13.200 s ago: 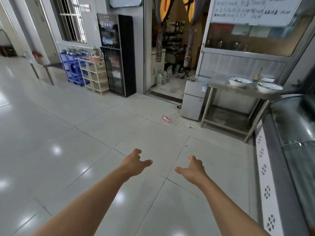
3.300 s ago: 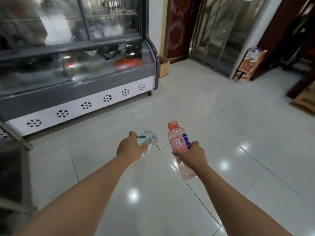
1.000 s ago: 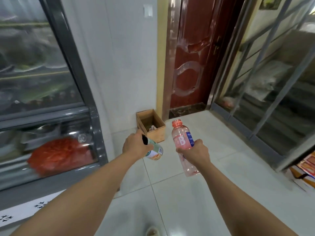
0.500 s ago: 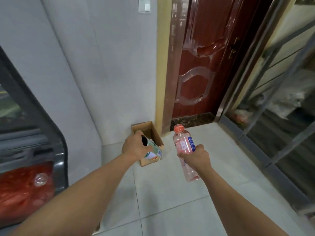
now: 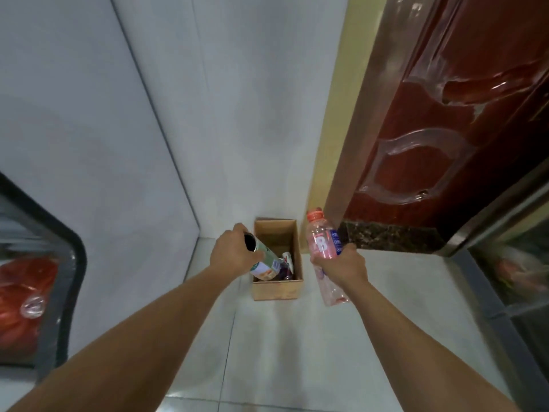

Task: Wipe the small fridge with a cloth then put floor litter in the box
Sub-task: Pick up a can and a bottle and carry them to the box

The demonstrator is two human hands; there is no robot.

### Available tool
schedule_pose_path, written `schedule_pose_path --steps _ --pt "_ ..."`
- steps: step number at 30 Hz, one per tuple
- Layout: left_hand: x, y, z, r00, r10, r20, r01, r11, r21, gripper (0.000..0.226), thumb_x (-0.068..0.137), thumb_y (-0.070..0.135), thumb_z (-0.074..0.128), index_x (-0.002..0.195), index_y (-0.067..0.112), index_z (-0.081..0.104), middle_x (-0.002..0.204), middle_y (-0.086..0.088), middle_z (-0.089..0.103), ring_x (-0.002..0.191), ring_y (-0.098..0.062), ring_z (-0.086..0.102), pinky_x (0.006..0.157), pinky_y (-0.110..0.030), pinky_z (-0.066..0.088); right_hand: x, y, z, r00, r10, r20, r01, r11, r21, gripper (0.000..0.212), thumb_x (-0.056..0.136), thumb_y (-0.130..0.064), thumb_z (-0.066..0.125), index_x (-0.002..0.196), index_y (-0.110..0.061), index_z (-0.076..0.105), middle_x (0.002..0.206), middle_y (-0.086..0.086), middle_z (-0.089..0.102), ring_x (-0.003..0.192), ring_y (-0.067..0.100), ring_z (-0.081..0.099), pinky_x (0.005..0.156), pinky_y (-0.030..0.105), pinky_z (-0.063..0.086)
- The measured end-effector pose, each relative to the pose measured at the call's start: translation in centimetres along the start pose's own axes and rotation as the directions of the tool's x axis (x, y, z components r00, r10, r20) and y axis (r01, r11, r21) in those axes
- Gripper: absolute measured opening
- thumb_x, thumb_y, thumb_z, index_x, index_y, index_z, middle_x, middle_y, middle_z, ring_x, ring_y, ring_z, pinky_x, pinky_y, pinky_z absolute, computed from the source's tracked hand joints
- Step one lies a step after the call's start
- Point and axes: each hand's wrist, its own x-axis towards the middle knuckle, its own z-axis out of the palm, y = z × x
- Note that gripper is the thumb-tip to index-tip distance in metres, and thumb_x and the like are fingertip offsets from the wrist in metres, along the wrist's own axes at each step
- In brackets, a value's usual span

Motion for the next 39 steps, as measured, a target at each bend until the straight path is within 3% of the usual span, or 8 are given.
schedule_pose_path --steps 2,9,13,17,26,31,37,39 --pt "2.3 -0.2 1.0 0.999 -0.046 0.0 0.046 0.999 0.012 0.046 0.069 0.028 0.073 0.107 0.013 0.051 0.102 -0.01 0.059 0.087 -0.023 0.054 0.068 -0.031 0.047 2.7 -0.6 0.9 0.999 0.005 0.046 -0.004 1.0 -0.027 0.073 0.072 -0.04 0.077 0.127 -0.012 0.039 0.104 0.005 0.052 0.086 0.022 0.051 0.076 0.031 0.044" --pt "13.1 -1.4 4.8 0.989 -0.134 0.069 0.133 0.991 0.019 0.05 0.068 0.03 0.074 0.109 0.016 0.049 0.101 -0.007 0.056 0.091 -0.023 0.054 0.071 -0.033 0.051 13.5 -3.3 5.3 0.989 0.054 0.134 -0.04 0.994 -0.105 0.071 0.075 -0.035 0.075 0.129 -0.011 0.036 0.12 0.011 0.054 0.103 0.029 0.058 0.084 0.037 0.049" --pt "19.8 -2.4 7.9 0.98 -0.163 0.114 0.165 0.986 -0.007 0.053 0.066 0.027 0.077 0.11 0.016 0.049 0.102 -0.006 0.056 0.091 -0.021 0.055 0.075 -0.034 0.053 20.0 -4.3 8.9 0.977 0.129 0.171 -0.109 0.986 -0.124 0.07 0.076 -0.04 0.073 0.129 -0.012 0.035 0.12 0.009 0.053 0.097 0.023 0.055 0.082 0.035 0.049" --pt "25.4 -3.9 11.8 0.971 -0.191 0.143 0.186 0.981 0.047 0.057 0.064 0.023 0.079 0.111 0.018 0.048 0.106 -0.006 0.056 0.097 -0.021 0.053 0.078 -0.034 0.053 25.9 -3.9 12.4 0.959 0.176 0.223 -0.155 0.982 -0.108 0.062 0.077 -0.039 0.072 0.122 -0.011 0.039 0.107 0.006 0.054 0.083 0.018 0.053 0.069 0.029 0.043" --pt "33.5 -10.9 26.4 0.921 -0.326 0.211 0.315 0.945 0.088 0.061 0.065 0.022 0.079 0.116 0.021 0.045 0.112 -0.004 0.053 0.104 -0.02 0.05 0.083 -0.032 0.052 40.0 3.0 22.7 0.911 0.256 0.322 -0.201 0.96 -0.194 0.067 0.081 -0.04 0.07 0.128 -0.007 0.035 0.119 0.012 0.054 0.089 0.021 0.054 0.074 0.029 0.045" --pt "36.5 -15.4 35.2 0.886 -0.383 0.26 0.372 0.924 0.092 0.065 0.063 0.027 0.079 0.118 0.024 0.043 0.116 -0.002 0.05 0.106 -0.02 0.047 0.082 -0.032 0.051 47.1 8.7 30.0 0.895 0.276 0.351 -0.187 0.946 -0.265 0.077 0.083 -0.046 0.065 0.138 -0.007 0.026 0.131 0.015 0.046 0.114 0.03 0.053 0.088 0.035 0.047" --pt "40.5 -19.4 44.0 0.894 -0.349 0.281 0.332 0.937 0.109 0.068 0.066 0.026 0.08 0.122 0.024 0.041 0.12 -0.001 0.049 0.111 -0.019 0.048 0.093 -0.038 0.049 52.7 14.9 38.1 0.886 0.261 0.382 -0.172 0.953 -0.251 0.08 0.084 -0.044 0.065 0.141 -0.008 0.022 0.131 0.013 0.046 0.103 0.022 0.051 0.074 0.027 0.04" --pt "41.5 -20.4 46.3 0.892 -0.34 0.298 0.315 0.94 0.13 0.069 0.067 0.025 0.079 0.124 0.024 0.04 0.122 -0.001 0.049 0.114 -0.02 0.047 0.093 -0.038 0.049 54.0 16.6 40.2 0.884 0.266 0.385 -0.169 0.949 -0.267 0.08 0.085 -0.043 0.064 0.141 -0.007 0.021 0.132 0.014 0.045 0.11 0.027 0.053 0.076 0.029 0.04"
